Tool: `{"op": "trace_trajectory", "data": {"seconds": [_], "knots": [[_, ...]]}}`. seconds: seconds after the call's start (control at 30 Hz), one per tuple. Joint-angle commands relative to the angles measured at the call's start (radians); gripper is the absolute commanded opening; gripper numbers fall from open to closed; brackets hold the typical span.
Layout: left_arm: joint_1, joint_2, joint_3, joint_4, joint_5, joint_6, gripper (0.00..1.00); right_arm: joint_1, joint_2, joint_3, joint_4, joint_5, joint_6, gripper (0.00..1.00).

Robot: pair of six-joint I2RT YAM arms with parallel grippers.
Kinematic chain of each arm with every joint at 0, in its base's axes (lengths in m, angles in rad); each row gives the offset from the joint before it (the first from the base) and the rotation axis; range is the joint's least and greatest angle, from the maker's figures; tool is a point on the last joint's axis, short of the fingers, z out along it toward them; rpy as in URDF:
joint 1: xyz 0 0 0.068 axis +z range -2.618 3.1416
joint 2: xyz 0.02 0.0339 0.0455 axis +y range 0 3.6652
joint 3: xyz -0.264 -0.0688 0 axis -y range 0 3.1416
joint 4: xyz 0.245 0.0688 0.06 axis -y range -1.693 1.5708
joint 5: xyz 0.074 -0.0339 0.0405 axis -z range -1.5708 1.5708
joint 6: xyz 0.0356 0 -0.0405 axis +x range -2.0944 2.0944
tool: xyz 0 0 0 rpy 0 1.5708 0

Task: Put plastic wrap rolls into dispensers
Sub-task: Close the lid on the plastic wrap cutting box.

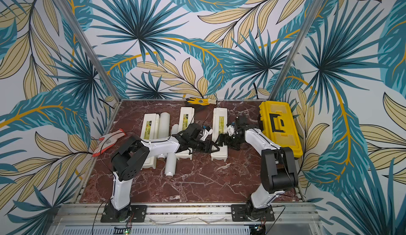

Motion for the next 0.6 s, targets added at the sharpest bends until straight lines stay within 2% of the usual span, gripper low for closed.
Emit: {"op": "trace_trajectory", "data": {"seconds": [0.0,0.13,0.23,0.43,0.5,0.57], "knots": [[-0.044,0.150,-0.075,-0.343,-0.117,0.075,0.67,-0.018,0.009,-0.014,-0.055,0.059,0.004,0.96],[-0.040,0.162,-0.079,-0.349,-0.117,0.073,0.65,-0.051,0.020,-0.007,-0.052,0.014,0.014,0.95],[-0.032,0.168,-0.080,-0.349,-0.105,0.067,0.65,-0.073,0.018,-0.025,-0.085,0.020,0.010,0.91],[-0.025,0.173,-0.072,-0.353,-0.087,0.073,0.65,-0.107,-0.021,-0.078,-0.169,0.145,-0.009,0.83],[-0.024,0.177,-0.072,-0.354,-0.085,0.073,0.65,-0.112,-0.005,-0.076,-0.197,0.224,-0.015,0.79],[-0.023,0.186,-0.072,-0.356,-0.078,0.075,0.65,-0.120,0.031,-0.068,-0.200,0.235,-0.017,0.75]]}}
